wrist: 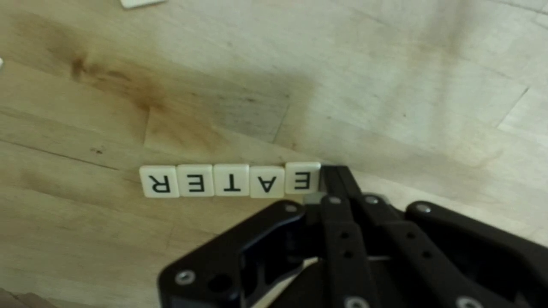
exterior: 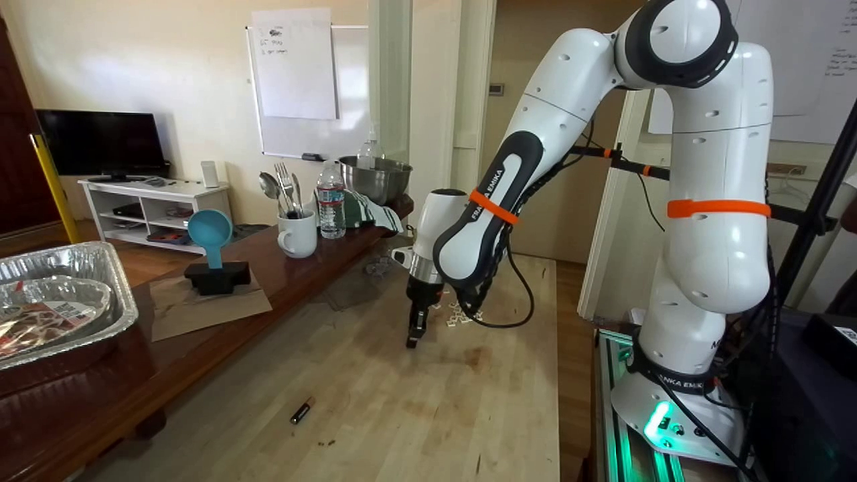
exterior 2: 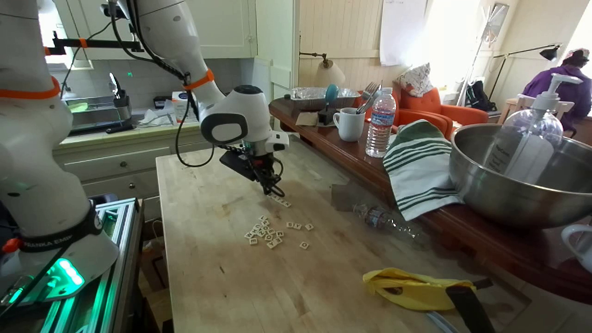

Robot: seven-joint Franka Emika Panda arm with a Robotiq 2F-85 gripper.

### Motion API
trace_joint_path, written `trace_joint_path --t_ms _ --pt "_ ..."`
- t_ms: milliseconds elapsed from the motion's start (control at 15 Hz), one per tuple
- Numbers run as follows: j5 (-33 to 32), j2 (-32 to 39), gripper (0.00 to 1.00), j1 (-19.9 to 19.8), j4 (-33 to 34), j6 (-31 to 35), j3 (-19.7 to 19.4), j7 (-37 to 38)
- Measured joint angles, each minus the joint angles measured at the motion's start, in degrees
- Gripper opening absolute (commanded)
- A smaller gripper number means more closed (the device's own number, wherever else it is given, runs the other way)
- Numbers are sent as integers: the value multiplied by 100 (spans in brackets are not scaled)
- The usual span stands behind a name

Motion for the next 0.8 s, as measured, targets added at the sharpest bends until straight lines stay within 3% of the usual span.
trace_joint_path --t_ms 800 --pt "78 -465 0 -29 -53 0 71 20"
